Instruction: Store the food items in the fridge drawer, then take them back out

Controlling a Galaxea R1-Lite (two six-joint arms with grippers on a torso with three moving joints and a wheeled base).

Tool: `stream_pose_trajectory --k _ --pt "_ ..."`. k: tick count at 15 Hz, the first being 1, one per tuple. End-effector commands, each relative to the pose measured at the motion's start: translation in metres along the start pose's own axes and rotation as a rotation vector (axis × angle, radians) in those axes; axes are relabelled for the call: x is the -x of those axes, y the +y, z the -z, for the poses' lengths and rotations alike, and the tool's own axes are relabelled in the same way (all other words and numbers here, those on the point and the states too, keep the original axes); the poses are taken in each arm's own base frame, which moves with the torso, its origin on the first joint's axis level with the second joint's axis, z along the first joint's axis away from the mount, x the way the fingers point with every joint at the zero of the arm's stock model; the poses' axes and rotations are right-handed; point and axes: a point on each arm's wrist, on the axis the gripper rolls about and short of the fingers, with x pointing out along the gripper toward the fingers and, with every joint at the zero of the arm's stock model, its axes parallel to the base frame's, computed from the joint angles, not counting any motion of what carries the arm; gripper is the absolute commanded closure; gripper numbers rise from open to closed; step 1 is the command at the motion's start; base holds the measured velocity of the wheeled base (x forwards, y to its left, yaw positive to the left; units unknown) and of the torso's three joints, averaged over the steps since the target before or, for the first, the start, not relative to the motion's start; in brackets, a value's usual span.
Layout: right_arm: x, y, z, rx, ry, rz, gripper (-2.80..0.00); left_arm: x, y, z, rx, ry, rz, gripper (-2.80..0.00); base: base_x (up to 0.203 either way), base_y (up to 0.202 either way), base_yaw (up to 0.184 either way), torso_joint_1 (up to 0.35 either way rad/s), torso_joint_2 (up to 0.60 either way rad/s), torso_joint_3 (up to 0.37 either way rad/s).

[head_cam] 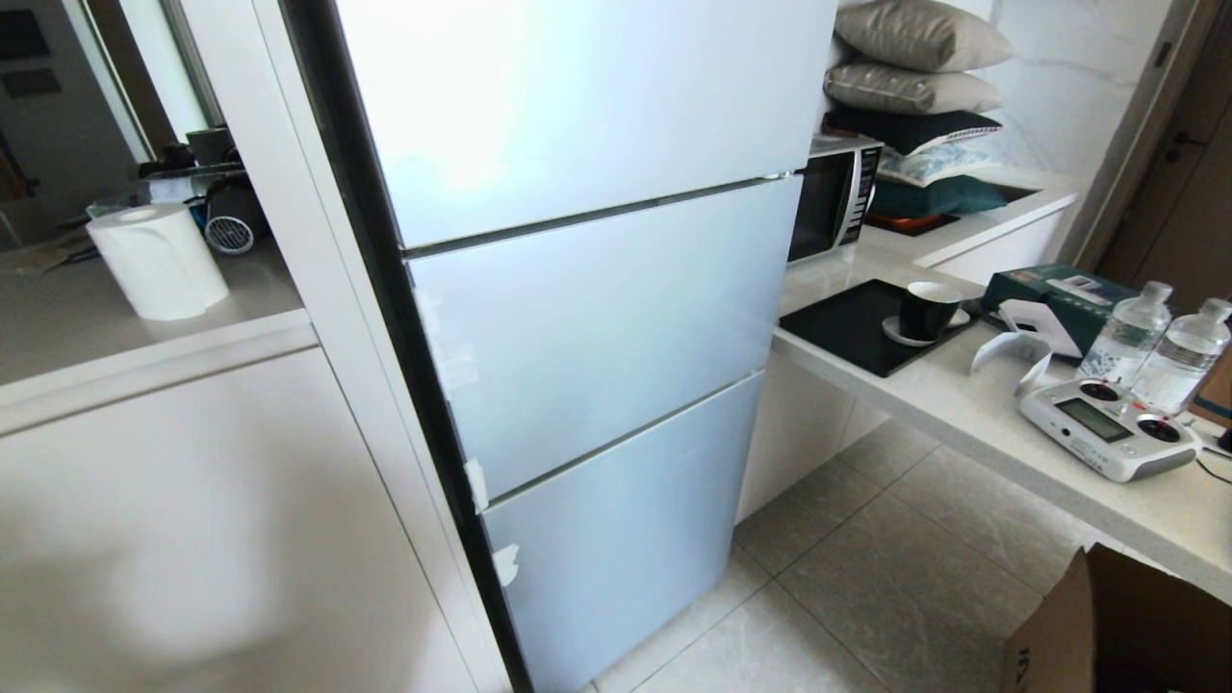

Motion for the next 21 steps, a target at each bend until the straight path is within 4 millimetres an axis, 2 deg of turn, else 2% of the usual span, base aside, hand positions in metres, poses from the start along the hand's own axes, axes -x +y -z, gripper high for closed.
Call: stream_pose_trajectory --k 1,3,6,9,11,14,18,21 --pt "0.000 0.000 0.000 0.000 0.002 0.000 0.00 0.000 0.000 0.000 0.000 0.002 -0.001 0.00 0.000 0.000 0.000 0.000 0.00 0.000" --pt "0.000 0.000 0.000 0.000 0.002 0.000 0.00 0.000 0.000 0.000 -0.014 -0.005 0.006 0.00 0.000 0.000 0.000 0.000 0.00 0.000" --pt "0.000 0.000 0.000 -0.005 0.002 0.000 0.00 0.011 0.000 -0.033 -0.001 -0.116 0.013 0.00 0.000 0.000 0.000 0.000 0.00 0.000" --pt "0.000 0.000 0.000 -0.005 0.002 0.000 0.00 -0.008 0.000 -0.061 0.102 0.012 0.040 0.00 0.000 0.000 0.000 0.000 0.00 0.000" --pt "0.000 0.000 0.000 -0.005 0.002 0.000 0.00 -0.036 -0.001 -0.084 0.201 0.125 0.063 0.00 0.000 0.000 0.000 0.000 0.00 0.000" --pt "0.000 0.000 0.000 -0.005 0.002 0.000 0.00 -0.096 -0.004 -0.117 0.388 0.196 0.071 0.00 0.000 0.000 0.000 0.000 0.00 0.000" --pt "0.000 0.000 0.000 -0.006 0.002 0.000 0.00 -0.175 -0.007 -0.144 0.622 0.229 0.064 0.00 0.000 0.000 0.000 0.000 0.00 0.000" --pt "0.000 0.000 0.000 -0.006 0.002 0.000 0.00 -0.224 -0.008 -0.161 0.764 0.195 0.075 0.00 0.000 0.000 0.000 0.000 0.00 0.000"
